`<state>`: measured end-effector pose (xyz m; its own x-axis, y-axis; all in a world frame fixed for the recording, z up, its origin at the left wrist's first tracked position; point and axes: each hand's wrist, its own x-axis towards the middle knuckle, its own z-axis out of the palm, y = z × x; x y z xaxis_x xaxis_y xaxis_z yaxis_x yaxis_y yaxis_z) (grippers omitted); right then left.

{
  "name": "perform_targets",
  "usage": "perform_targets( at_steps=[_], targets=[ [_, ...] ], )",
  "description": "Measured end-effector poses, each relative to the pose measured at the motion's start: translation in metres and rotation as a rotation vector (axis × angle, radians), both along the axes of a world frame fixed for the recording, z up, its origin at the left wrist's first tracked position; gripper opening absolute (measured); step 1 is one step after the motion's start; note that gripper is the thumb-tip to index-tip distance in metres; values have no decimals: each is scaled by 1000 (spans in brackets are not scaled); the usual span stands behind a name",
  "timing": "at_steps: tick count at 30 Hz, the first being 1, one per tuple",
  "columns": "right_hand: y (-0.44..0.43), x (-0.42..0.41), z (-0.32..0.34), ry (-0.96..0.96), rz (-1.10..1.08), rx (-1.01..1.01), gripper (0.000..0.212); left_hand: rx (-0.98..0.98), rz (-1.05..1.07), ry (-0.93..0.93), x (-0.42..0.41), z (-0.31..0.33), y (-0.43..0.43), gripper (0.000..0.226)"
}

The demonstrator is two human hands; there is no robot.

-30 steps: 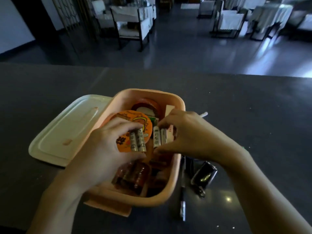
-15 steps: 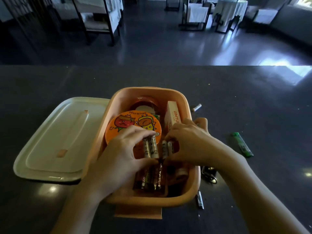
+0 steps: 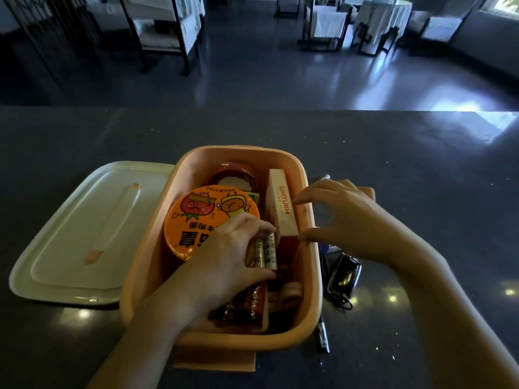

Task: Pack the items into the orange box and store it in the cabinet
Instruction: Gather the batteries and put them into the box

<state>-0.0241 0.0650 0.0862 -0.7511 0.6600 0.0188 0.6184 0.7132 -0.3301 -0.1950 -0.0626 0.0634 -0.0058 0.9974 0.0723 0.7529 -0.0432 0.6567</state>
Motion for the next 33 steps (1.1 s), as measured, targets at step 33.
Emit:
perform_targets(
  at_steps=[33],
  targets=[
    [161,131,-71,-13,77,-297,36,189,658,28,188,-69,92,25]
  ],
)
